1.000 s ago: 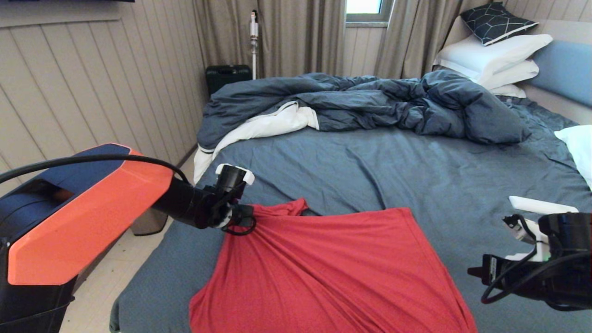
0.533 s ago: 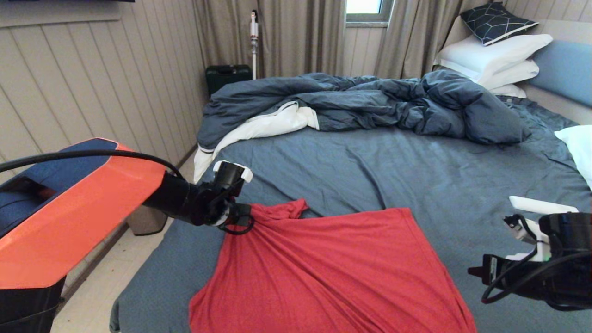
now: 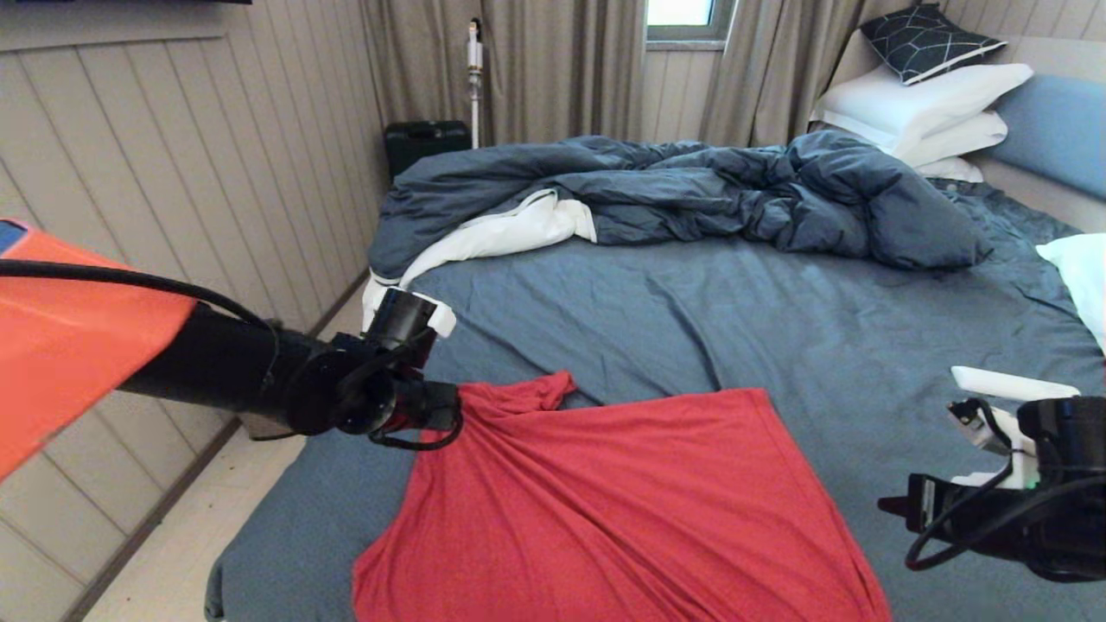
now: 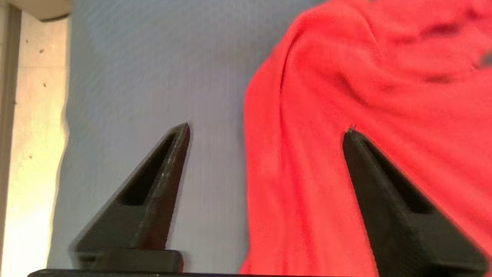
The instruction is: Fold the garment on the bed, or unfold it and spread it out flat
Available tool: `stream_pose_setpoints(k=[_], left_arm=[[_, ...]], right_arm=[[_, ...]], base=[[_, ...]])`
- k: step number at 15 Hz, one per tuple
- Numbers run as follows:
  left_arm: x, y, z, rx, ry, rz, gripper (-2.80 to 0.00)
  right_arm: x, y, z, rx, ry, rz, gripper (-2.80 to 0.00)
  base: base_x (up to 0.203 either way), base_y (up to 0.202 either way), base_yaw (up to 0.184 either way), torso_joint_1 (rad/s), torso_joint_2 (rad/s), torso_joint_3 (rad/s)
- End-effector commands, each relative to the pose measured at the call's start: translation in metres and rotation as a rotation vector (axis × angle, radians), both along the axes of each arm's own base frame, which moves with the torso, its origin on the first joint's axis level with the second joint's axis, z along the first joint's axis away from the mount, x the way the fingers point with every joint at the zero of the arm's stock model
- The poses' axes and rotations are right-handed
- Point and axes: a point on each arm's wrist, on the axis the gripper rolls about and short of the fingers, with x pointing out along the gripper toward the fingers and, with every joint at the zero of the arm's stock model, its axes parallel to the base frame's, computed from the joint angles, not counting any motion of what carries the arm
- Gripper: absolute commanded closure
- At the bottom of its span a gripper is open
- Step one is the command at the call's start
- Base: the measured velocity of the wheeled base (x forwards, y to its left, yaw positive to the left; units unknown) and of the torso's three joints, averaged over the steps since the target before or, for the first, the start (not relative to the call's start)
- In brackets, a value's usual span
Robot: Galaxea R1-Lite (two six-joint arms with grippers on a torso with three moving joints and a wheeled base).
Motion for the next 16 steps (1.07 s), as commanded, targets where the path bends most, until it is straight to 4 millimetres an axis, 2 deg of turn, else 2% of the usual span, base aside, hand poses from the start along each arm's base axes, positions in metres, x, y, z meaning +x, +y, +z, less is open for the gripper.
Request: stream_pose_setpoints(k=[1, 3, 5, 7, 8, 10, 12, 14, 16], left_arm=[[-0.03, 0.016, 0.031, -0.034, -0.054, 0.003, 0.0], [-0.075, 0.042, 0.058, -0.072, -0.112, 0.007, 0.0], [-0.13, 0.078, 0.085, -0.126, -0.213, 0.024, 0.0], [-0.188, 0.118, 0.096, -0.163, -0.306, 0.068, 0.0], [-0.214, 0.136, 0.093, -0.164, -0.327, 0.105, 0.0], [-0.268, 0.166, 0.074, -0.145, -0.352, 0.201, 0.0], [-0.307, 0.182, 0.04, -0.115, -0.364, 0.297, 0.0], [-0.331, 0.192, 0.001, -0.044, -0.35, 0.425, 0.0], [-0.344, 0.197, -0.034, 0.007, -0.342, 0.507, 0.0]], right_arm=[[-0.008, 0.002, 0.009, -0.009, -0.041, 0.004, 0.0], [-0.025, 0.007, 0.028, -0.031, -0.133, 0.011, 0.0], [-0.053, 0.014, 0.052, -0.055, -0.238, 0.018, 0.0], [-0.093, 0.024, 0.066, -0.062, -0.266, 0.025, 0.0], [-0.114, 0.029, 0.068, -0.063, -0.266, 0.028, 0.0], [-0.155, 0.038, 0.064, -0.072, -0.259, 0.031, 0.0], [-0.189, 0.045, 0.05, -0.097, -0.246, 0.025, 0.0], [-0.215, 0.05, 0.024, -0.14, -0.242, 0.02, 0.0], [-0.231, 0.053, -0.008, -0.169, -0.245, 0.029, 0.0]], base=[[0.0, 0.0, 0.0, 0.0, 0.0, 0.0], [0.0, 0.0, 0.0, 0.0, 0.0, 0.0], [0.0, 0.0, 0.0, 0.0, 0.0, 0.0], [0.0, 0.0, 0.0, 0.0, 0.0, 0.0], [0.0, 0.0, 0.0, 0.0, 0.0, 0.0], [0.0, 0.0, 0.0, 0.0, 0.0, 0.0], [0.0, 0.0, 0.0, 0.0, 0.0, 0.0], [0.0, 0.0, 0.0, 0.0, 0.0, 0.0], [0.0, 0.0, 0.0, 0.0, 0.0, 0.0]])
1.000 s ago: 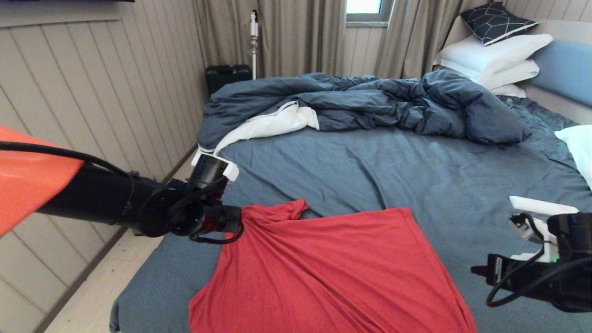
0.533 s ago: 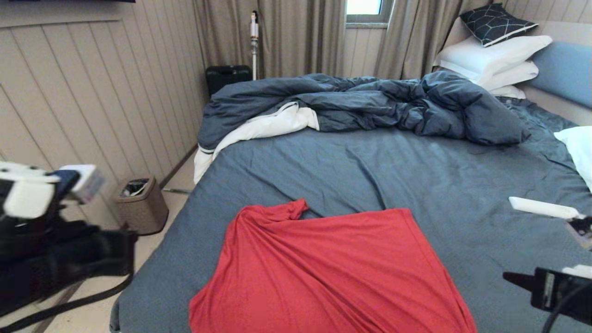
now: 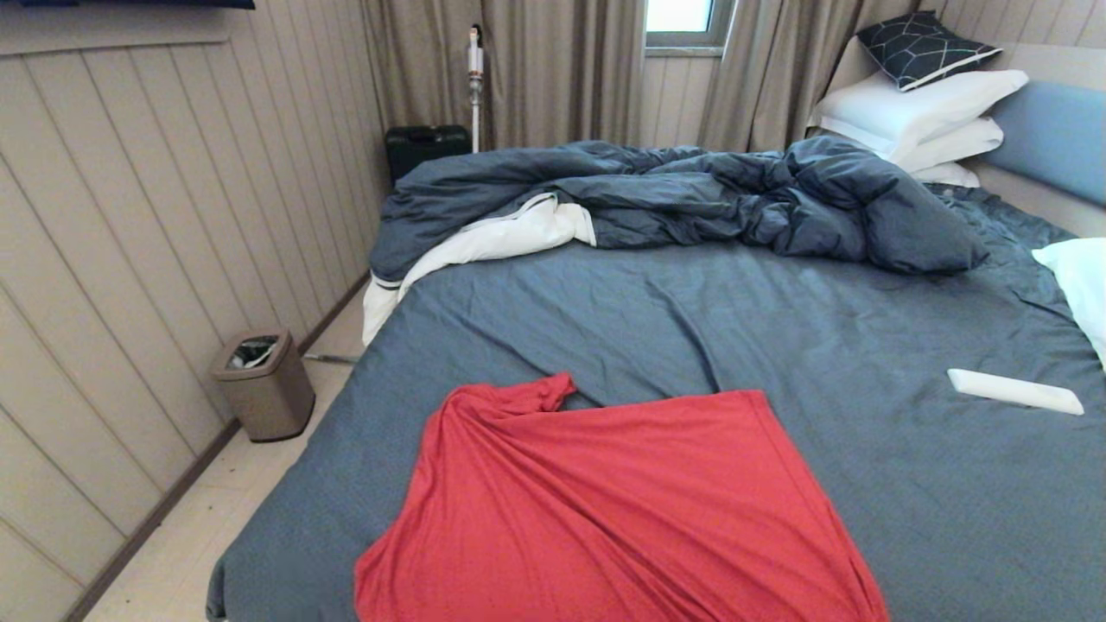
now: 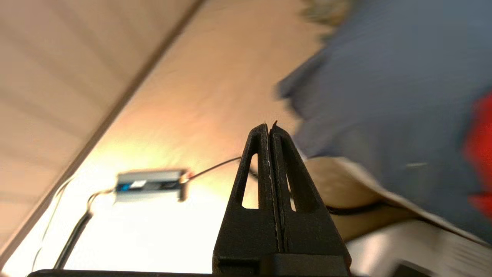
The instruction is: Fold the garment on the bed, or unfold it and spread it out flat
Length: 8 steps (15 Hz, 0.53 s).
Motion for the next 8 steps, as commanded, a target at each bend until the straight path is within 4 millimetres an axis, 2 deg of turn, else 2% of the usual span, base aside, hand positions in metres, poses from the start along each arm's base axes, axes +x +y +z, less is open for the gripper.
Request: stream_pose_setpoints(k=[1, 2, 4, 6, 8], left_arm=[[-0.016, 0.003, -0.031, -0.004, -0.073, 0.074, 0.0], [-0.02, 0.002, -0.045, 0.014, -0.06, 0.144, 0.0], [-0.025, -0.004, -0.06, 0.046, -0.1, 0.203, 0.0], [-0.019, -0.009, -0.054, 0.05, -0.191, 0.11, 0.0], [-0.014, -0.012, -0.045, 0.006, -0.286, -0.042, 0.0]], right_arm=[[-0.018, 0.004, -0.031, -0.022, -0.08, 0.008, 0.0], [-0.02, 0.004, -0.045, -0.03, -0.101, 0.015, 0.0], [-0.019, 0.004, -0.043, -0.069, -0.275, 0.025, 0.0], [-0.022, 0.004, -0.04, -0.104, -0.429, 0.028, 0.0], [-0.022, 0.004, -0.026, -0.153, -0.574, 0.01, 0.0]], base=[[0.0, 0.0, 0.0, 0.0, 0.0, 0.0], [0.0, 0.0, 0.0, 0.0, 0.0, 0.0], [0.0, 0.0, 0.0, 0.0, 0.0, 0.0], [0.0, 0.0, 0.0, 0.0, 0.0, 0.0], [0.0, 0.0, 0.0, 0.0, 0.0, 0.0]])
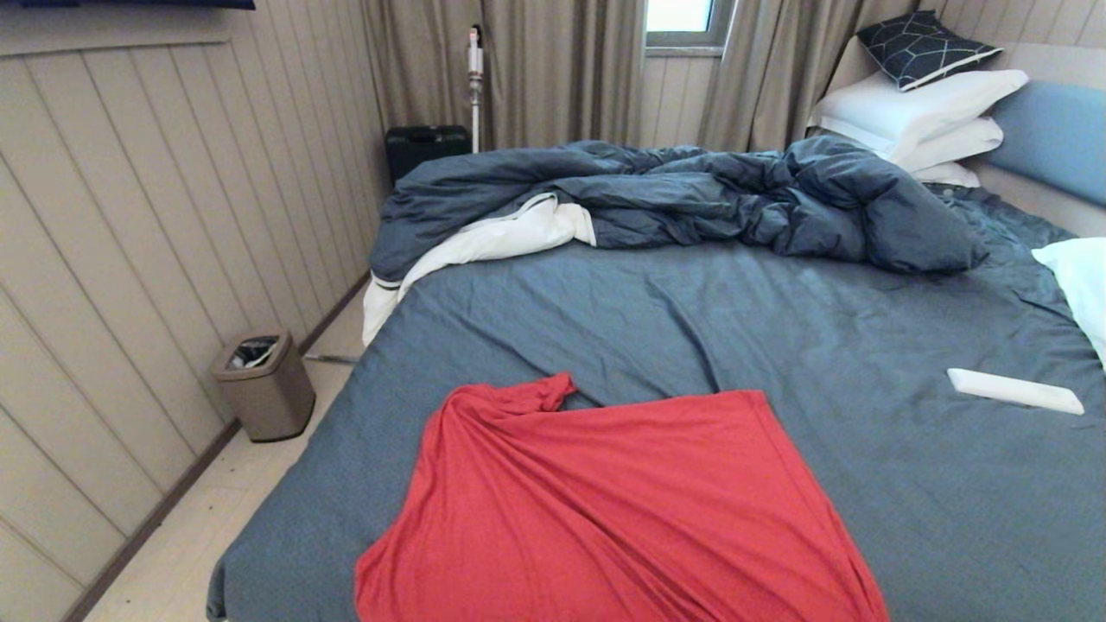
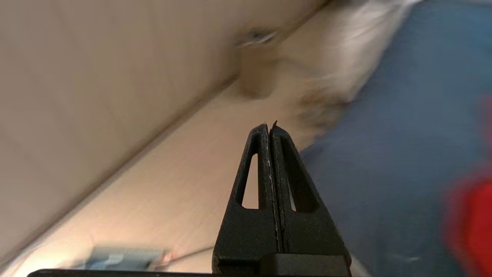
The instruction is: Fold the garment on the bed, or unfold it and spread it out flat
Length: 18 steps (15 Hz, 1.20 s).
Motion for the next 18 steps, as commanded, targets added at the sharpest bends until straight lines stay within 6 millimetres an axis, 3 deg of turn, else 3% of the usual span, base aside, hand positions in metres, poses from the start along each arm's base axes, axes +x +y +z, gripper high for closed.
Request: stream_pose_setpoints(k=[1, 3, 4, 8, 13, 18], left_arm=[[0.002, -0.003, 0.0, -0.025, -0.047, -0.133, 0.0], [0.004, -0.007, 0.006, -0.026, -0.111, -0.34, 0.0], [0.004, -0.008, 0.01, -0.015, -0.147, -0.416, 0.0], [0.005, -0.005, 0.016, 0.064, -0.191, -0.327, 0.0], [0.005, -0.004, 0.017, 0.114, -0.189, -0.303, 0.0], [0.005, -0.005, 0.018, 0.095, -0.196, -0.307, 0.0]], right_arm=[[-0.003, 0.0, 0.014, -0.039, -0.19, -0.022, 0.0], [-0.006, 0.0, 0.034, -0.074, -0.382, -0.066, 0.0], [-0.006, -0.001, 0.033, -0.072, -0.373, -0.104, 0.0], [-0.004, -0.004, 0.022, -0.042, -0.257, -0.214, 0.0], [-0.009, -0.003, 0.043, -0.056, -0.472, -0.213, 0.0], [-0.004, -0.004, 0.02, -0.038, -0.241, -0.22, 0.0]], base=[[0.0, 0.0, 0.0, 0.0, 0.0, 0.0], [0.0, 0.0, 0.0, 0.0, 0.0, 0.0], [0.0, 0.0, 0.0, 0.0, 0.0, 0.0], [0.0, 0.0, 0.0, 0.0, 0.0, 0.0], [0.0, 0.0, 0.0, 0.0, 0.0, 0.0], [0.0, 0.0, 0.0, 0.0, 0.0, 0.0]])
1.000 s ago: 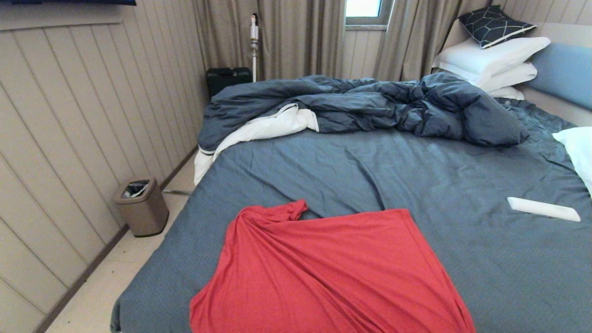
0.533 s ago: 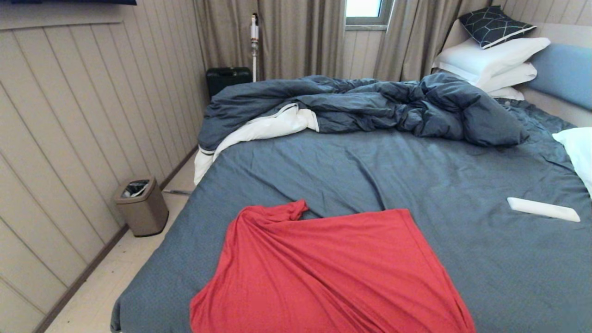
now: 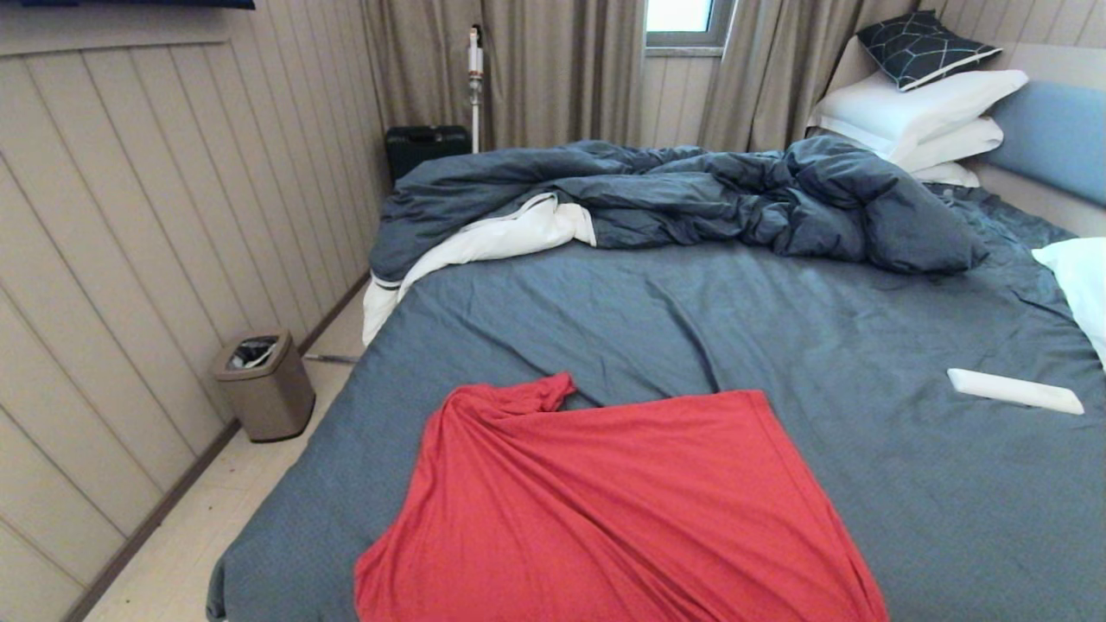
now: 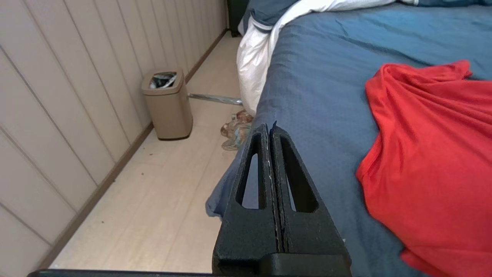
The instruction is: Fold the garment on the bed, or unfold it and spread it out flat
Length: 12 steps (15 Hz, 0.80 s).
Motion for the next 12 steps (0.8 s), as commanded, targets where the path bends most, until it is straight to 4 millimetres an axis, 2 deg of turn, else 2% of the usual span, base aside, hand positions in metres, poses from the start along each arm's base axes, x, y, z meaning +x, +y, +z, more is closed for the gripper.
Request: stream_pose_setpoints(k=[1, 3, 6, 8, 12], left_arm=[[0.0003, 0.0, 0.0004, -0.003, 0.001, 0.001, 0.0], [0.0003, 0.0, 0.0005, 0.0, -0.001, 0.001, 0.0], [0.0003, 0.0, 0.0002, 0.007, 0.003, -0.002, 0.0], [0.0003, 0.0, 0.0002, 0.005, 0.003, -0.003, 0.0], [0.0003, 0.0, 0.0002, -0.003, 0.002, -0.003, 0.0]], right_arm=[[0.0002, -0.0001, -0.0003, 0.0, 0.006, -0.002, 0.0], [0.0005, 0.0, -0.0024, -0.005, 0.028, 0.006, 0.0], [0.0005, 0.0007, -0.0015, -0.163, 0.049, 0.018, 0.0], [0.0005, 0.0004, -0.0015, -0.154, 0.046, 0.034, 0.0], [0.0001, -0.0046, -0.0022, -0.139, 0.035, 0.25, 0.0]], base=[[0.0, 0.0, 0.0, 0.0, 0.0, 0.0], [0.0, 0.0, 0.0, 0.0, 0.0, 0.0], [0.0, 0.0, 0.0, 0.0, 0.0, 0.0], [0.0, 0.0, 0.0, 0.0, 0.0, 0.0], [0.0, 0.0, 0.0, 0.0, 0.0, 0.0]])
